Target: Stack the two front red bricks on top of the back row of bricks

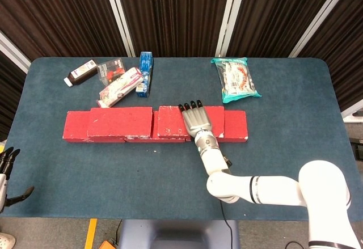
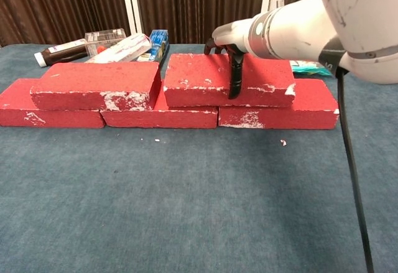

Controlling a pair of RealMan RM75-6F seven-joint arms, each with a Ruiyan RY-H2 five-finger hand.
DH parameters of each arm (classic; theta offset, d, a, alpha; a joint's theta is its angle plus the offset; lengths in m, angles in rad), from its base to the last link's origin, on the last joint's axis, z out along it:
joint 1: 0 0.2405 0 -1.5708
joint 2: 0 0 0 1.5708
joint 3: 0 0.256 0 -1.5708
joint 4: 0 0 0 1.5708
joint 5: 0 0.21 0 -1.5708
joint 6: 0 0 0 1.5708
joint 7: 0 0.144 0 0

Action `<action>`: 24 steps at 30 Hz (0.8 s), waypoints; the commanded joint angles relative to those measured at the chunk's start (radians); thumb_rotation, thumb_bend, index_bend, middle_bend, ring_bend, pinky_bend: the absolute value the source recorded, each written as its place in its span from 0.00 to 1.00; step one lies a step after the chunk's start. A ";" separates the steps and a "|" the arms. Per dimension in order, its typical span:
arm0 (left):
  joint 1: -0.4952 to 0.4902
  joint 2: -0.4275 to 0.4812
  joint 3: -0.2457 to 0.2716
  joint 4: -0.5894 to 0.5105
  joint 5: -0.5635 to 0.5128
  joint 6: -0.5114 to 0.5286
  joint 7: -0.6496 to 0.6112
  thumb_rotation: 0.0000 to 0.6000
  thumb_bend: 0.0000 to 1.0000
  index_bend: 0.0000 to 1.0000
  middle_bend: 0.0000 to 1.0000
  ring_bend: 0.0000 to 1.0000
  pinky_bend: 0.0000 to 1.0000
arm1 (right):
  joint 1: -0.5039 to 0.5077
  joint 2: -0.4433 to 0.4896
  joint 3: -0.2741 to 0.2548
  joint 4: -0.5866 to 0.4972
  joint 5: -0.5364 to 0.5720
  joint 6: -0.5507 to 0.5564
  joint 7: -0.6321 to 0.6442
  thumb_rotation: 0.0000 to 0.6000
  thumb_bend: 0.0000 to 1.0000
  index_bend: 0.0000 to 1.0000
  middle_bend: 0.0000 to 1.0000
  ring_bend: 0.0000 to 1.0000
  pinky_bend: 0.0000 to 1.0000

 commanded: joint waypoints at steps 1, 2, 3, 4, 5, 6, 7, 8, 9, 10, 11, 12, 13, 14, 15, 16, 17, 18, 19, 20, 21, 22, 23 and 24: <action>0.001 0.001 0.000 0.000 -0.002 0.001 -0.001 1.00 0.20 0.00 0.00 0.00 0.02 | 0.007 -0.006 -0.006 0.008 -0.001 0.000 0.010 1.00 0.48 0.31 0.27 0.16 0.00; 0.001 0.001 -0.001 0.000 -0.003 0.000 -0.003 1.00 0.20 0.00 0.00 0.00 0.02 | 0.011 -0.010 -0.009 0.013 -0.001 0.001 0.013 1.00 0.48 0.31 0.27 0.16 0.00; 0.000 0.001 -0.002 0.000 -0.003 -0.001 -0.004 1.00 0.20 0.00 0.00 0.00 0.02 | 0.013 -0.012 -0.012 0.017 -0.002 0.001 0.015 1.00 0.48 0.31 0.27 0.16 0.00; 0.000 0.001 -0.002 0.000 -0.004 0.000 -0.005 1.00 0.20 0.00 0.00 0.00 0.02 | 0.016 -0.015 -0.014 0.020 -0.003 0.001 0.018 1.00 0.48 0.31 0.27 0.16 0.00; 0.001 0.002 -0.002 0.001 -0.004 0.000 -0.008 1.00 0.20 0.00 0.00 0.00 0.02 | 0.019 -0.018 -0.016 0.024 -0.004 0.000 0.022 1.00 0.48 0.31 0.27 0.16 0.00; 0.001 0.002 -0.002 0.001 -0.003 0.001 -0.010 1.00 0.20 0.00 0.00 0.00 0.02 | 0.021 -0.020 -0.018 0.027 -0.005 -0.002 0.025 1.00 0.48 0.31 0.27 0.16 0.00; 0.002 0.003 -0.002 0.001 -0.003 0.001 -0.011 1.00 0.20 0.00 0.00 0.00 0.02 | 0.023 -0.024 -0.019 0.032 -0.006 -0.002 0.030 1.00 0.48 0.31 0.27 0.16 0.00; 0.002 0.003 -0.002 0.001 -0.004 0.001 -0.012 1.00 0.20 0.00 0.00 0.00 0.02 | 0.025 -0.027 -0.020 0.035 -0.007 -0.002 0.034 1.00 0.48 0.31 0.27 0.16 0.00; 0.002 0.004 -0.002 0.001 -0.004 0.000 -0.013 1.00 0.20 0.00 0.00 0.00 0.02 | 0.027 -0.029 -0.021 0.039 -0.007 -0.002 0.037 1.00 0.48 0.31 0.27 0.16 0.00; 0.002 0.005 -0.002 0.001 -0.005 0.000 -0.016 1.00 0.20 0.00 0.00 0.00 0.02 | 0.029 -0.033 -0.022 0.045 -0.007 -0.001 0.041 1.00 0.48 0.31 0.27 0.16 0.00; 0.002 0.005 -0.003 0.002 -0.005 0.000 -0.017 1.00 0.20 0.00 0.00 0.00 0.02 | 0.031 -0.035 -0.022 0.048 -0.006 -0.001 0.044 1.00 0.48 0.31 0.27 0.16 0.00; 0.002 0.005 -0.003 0.002 -0.006 -0.001 -0.018 1.00 0.20 0.00 0.00 0.00 0.02 | 0.033 -0.037 -0.023 0.051 -0.005 -0.001 0.046 1.00 0.48 0.31 0.27 0.16 0.00; 0.002 0.006 -0.003 0.002 -0.007 -0.001 -0.019 1.00 0.20 0.00 0.00 0.00 0.02 | 0.034 -0.038 -0.023 0.054 -0.004 0.000 0.048 1.00 0.48 0.31 0.27 0.16 0.00; 0.002 0.006 -0.003 0.003 -0.008 -0.001 -0.019 1.00 0.20 0.00 0.00 0.00 0.02 | 0.036 -0.040 -0.022 0.058 -0.003 0.000 0.052 1.00 0.48 0.31 0.27 0.16 0.00; 0.002 0.006 -0.004 0.003 -0.010 -0.002 -0.017 1.00 0.20 0.00 0.00 0.00 0.02 | 0.038 -0.041 -0.021 0.059 -0.003 0.000 0.055 1.00 0.48 0.31 0.27 0.16 0.00; 0.002 0.005 -0.004 0.002 -0.012 -0.002 -0.016 1.00 0.20 0.00 0.00 0.00 0.02 | 0.039 -0.042 -0.021 0.061 -0.002 -0.001 0.058 1.00 0.48 0.31 0.27 0.16 0.00; 0.002 0.005 -0.005 0.002 -0.013 -0.003 -0.014 1.00 0.20 0.00 0.00 0.00 0.02 | 0.040 -0.043 -0.020 0.063 -0.001 -0.002 0.062 1.00 0.48 0.31 0.27 0.16 0.00; 0.002 0.005 -0.005 0.001 -0.014 -0.003 -0.012 1.00 0.20 0.00 0.00 0.00 0.02 | 0.042 -0.043 -0.019 0.064 -0.001 -0.003 0.064 1.00 0.48 0.31 0.27 0.16 0.00; 0.002 0.005 -0.006 0.000 -0.016 -0.003 -0.011 1.00 0.20 0.00 0.00 0.00 0.02 | 0.043 -0.044 -0.019 0.066 0.000 -0.004 0.066 1.00 0.48 0.31 0.27 0.16 0.00; 0.002 0.005 -0.007 -0.001 -0.019 -0.002 -0.008 1.00 0.20 0.00 0.00 0.00 0.02 | 0.045 -0.046 -0.019 0.069 0.002 -0.003 0.068 1.00 0.48 0.31 0.27 0.16 0.00; 0.003 0.005 -0.007 -0.002 -0.021 -0.002 -0.006 1.00 0.20 0.00 0.00 0.00 0.02 | 0.047 -0.047 -0.020 0.071 0.004 -0.004 0.068 1.00 0.48 0.31 0.27 0.16 0.00; 0.003 0.005 -0.007 -0.002 -0.022 -0.003 -0.007 1.00 0.20 0.00 0.00 0.00 0.02 | 0.049 -0.049 -0.020 0.074 0.006 -0.004 0.068 1.00 0.48 0.31 0.27 0.16 0.00; 0.003 0.007 -0.007 -0.002 -0.023 -0.004 -0.009 1.00 0.20 0.00 0.00 0.00 0.02 | 0.052 -0.051 -0.021 0.077 0.008 -0.003 0.068 1.00 0.48 0.31 0.27 0.16 0.00; 0.002 0.007 -0.007 -0.002 -0.025 -0.006 -0.010 1.00 0.20 0.00 0.00 0.00 0.02 | 0.054 -0.053 -0.022 0.078 0.009 -0.003 0.068 1.00 0.48 0.31 0.27 0.16 0.00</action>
